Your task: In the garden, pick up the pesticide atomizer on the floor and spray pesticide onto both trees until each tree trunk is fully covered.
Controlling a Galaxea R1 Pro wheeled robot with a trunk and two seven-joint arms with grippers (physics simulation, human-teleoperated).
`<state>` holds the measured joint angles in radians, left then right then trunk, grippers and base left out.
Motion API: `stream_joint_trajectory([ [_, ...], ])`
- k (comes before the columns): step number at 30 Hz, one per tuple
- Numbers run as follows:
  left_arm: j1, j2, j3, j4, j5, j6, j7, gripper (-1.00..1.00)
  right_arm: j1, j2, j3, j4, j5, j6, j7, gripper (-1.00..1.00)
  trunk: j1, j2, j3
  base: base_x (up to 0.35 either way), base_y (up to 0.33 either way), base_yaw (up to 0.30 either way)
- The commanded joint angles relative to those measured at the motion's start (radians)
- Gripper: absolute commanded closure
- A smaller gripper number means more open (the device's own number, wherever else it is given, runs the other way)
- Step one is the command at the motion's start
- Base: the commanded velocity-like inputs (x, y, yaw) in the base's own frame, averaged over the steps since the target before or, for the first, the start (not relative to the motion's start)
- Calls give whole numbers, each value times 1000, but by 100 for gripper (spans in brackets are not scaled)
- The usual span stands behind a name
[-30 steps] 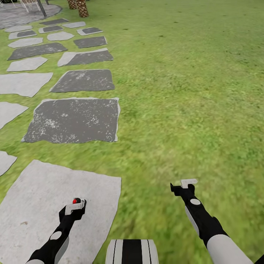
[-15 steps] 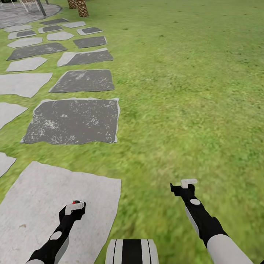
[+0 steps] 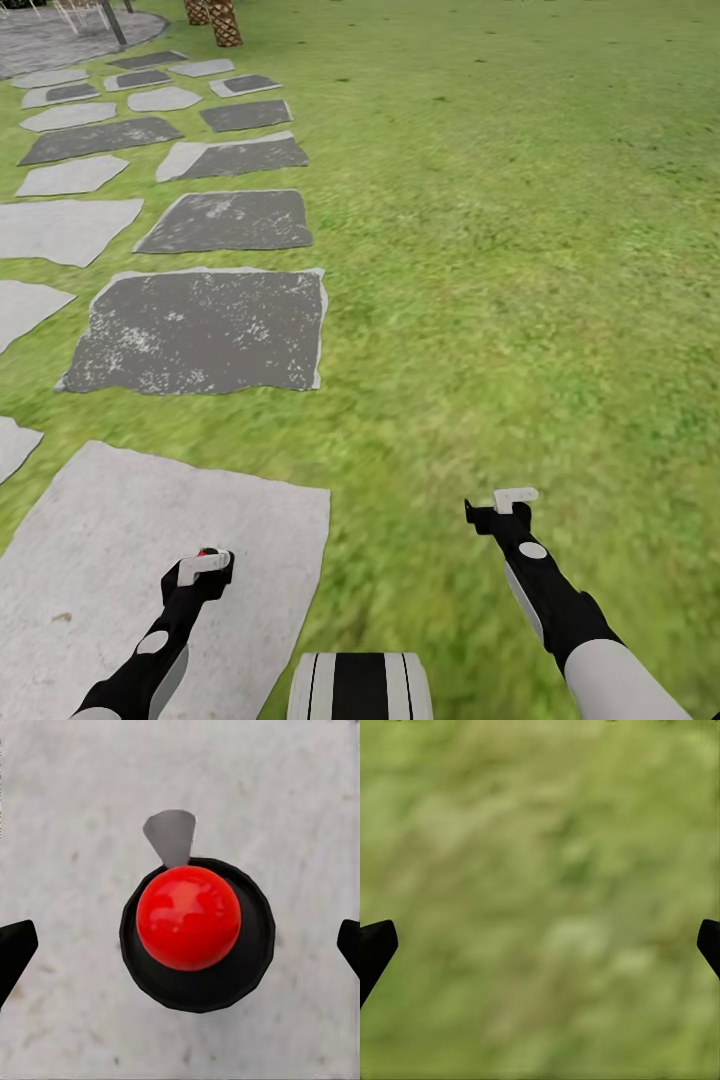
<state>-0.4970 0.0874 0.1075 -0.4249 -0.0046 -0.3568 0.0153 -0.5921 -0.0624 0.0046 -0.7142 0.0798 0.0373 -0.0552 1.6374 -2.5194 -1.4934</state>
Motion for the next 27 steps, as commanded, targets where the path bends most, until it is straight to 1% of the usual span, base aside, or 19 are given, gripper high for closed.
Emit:
stream_joint_trajectory([
  [1, 0, 0, 0, 0, 0, -4, 0, -100, 0, 0, 0, 0, 0, 0, 0, -100, 0, 0, 1, 0, 0, 0],
  [10, 0, -1, 0, 4, 1, -19, 0, -100, 0, 0, 0, 0, 0, 0, 0, -100, 0, 0, 5, 0, 0, 0],
  [11, 0, -1, 0, 6, 1, -19, 0, 100, 0, 0, 0, 0, 0, 0, 0, -100, 0, 0, 5, 0, 0, 0],
  [27, 0, -2, 3, 2, 3, -19, 0, 100, 0, 0, 0, 1, 0, 0, 0, -100, 0, 0, 5, 0, 0, 0],
])
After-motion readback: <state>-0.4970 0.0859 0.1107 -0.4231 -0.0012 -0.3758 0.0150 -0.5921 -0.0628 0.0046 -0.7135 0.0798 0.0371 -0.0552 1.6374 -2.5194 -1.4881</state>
